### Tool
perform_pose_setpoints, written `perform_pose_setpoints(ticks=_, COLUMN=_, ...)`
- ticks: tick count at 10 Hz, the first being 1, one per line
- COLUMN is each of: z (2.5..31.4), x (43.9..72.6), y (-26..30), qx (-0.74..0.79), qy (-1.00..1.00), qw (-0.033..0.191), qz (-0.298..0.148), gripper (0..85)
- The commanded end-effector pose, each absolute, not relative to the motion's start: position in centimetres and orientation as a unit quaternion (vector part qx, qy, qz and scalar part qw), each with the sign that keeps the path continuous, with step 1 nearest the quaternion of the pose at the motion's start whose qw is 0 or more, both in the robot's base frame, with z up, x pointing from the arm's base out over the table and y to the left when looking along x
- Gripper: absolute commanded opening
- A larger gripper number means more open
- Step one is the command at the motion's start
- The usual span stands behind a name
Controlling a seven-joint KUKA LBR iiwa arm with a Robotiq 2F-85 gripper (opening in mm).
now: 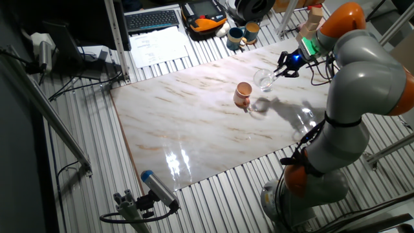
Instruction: Pour the water from one cup into another empty cup
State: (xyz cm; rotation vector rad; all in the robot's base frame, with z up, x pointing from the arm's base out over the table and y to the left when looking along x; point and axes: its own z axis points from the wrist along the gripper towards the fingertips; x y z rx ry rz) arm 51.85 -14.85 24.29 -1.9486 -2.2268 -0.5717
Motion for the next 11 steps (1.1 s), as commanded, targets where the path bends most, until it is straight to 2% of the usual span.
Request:
perform_pose_setpoints(ticks=1, z=24.1, x=51.8, y=-15.1, qx=-0.645, qy=-0.738, qw=0.063, qz=-0.188, gripper=0.0)
perform_pose_setpoints(ticks=8, z=23.1, x=52.5, y=-15.5, qx=-0.653, qy=-0.737, qw=0.052, qz=-0.164, gripper=0.0)
perform_pose_setpoints(ticks=11, z=22.6, x=53.7, y=-14.7, qx=-0.660, qy=-0.734, qw=0.047, qz=-0.154, gripper=0.0)
